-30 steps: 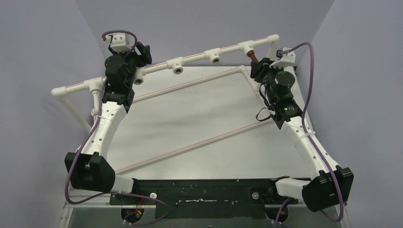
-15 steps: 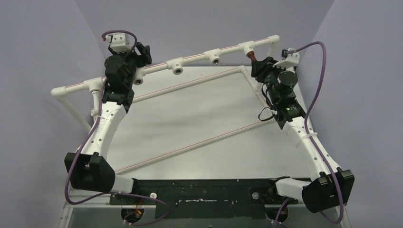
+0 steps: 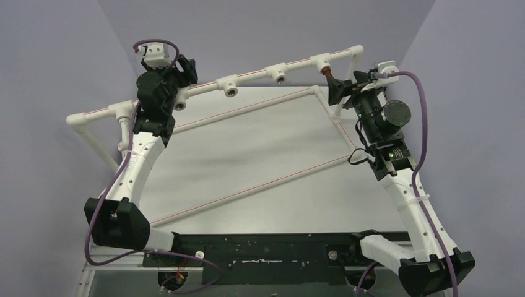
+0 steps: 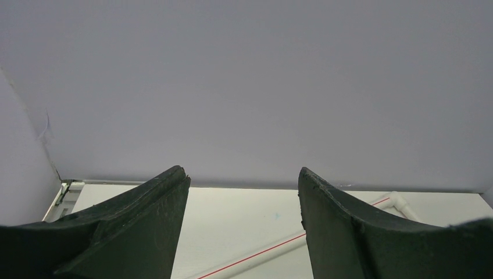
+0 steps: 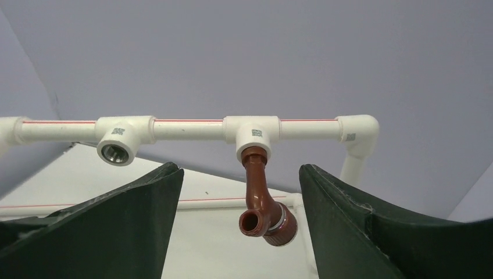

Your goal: Install the water faucets

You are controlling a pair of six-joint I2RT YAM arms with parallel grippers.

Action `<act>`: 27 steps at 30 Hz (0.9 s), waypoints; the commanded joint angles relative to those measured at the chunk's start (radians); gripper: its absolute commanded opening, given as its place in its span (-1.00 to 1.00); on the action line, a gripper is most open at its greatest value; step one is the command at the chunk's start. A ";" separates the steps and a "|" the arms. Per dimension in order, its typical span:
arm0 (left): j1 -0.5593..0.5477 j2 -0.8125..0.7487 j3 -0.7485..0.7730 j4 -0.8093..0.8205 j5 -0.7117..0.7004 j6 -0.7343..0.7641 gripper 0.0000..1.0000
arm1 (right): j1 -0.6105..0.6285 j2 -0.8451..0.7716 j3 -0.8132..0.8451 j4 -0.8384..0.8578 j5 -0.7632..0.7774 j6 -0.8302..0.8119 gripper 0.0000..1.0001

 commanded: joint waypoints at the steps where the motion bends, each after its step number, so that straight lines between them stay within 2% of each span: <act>1: 0.001 0.083 -0.069 -0.230 0.030 0.025 0.33 | 0.021 -0.010 -0.033 0.096 -0.052 -0.236 0.49; 5: -0.001 0.081 -0.068 -0.230 0.030 0.027 0.33 | 0.034 0.004 -0.076 0.141 -0.061 -0.375 0.48; 10: -0.001 0.082 -0.069 -0.230 0.028 0.028 0.33 | 0.037 0.039 -0.098 0.180 -0.071 -0.440 0.47; 23: 0.001 0.085 -0.070 -0.229 0.028 0.028 0.33 | 0.027 0.143 -0.086 0.208 -0.019 -0.432 0.32; 27: 0.000 0.087 -0.069 -0.229 0.028 0.028 0.33 | 0.015 0.157 -0.091 0.229 -0.026 -0.412 0.22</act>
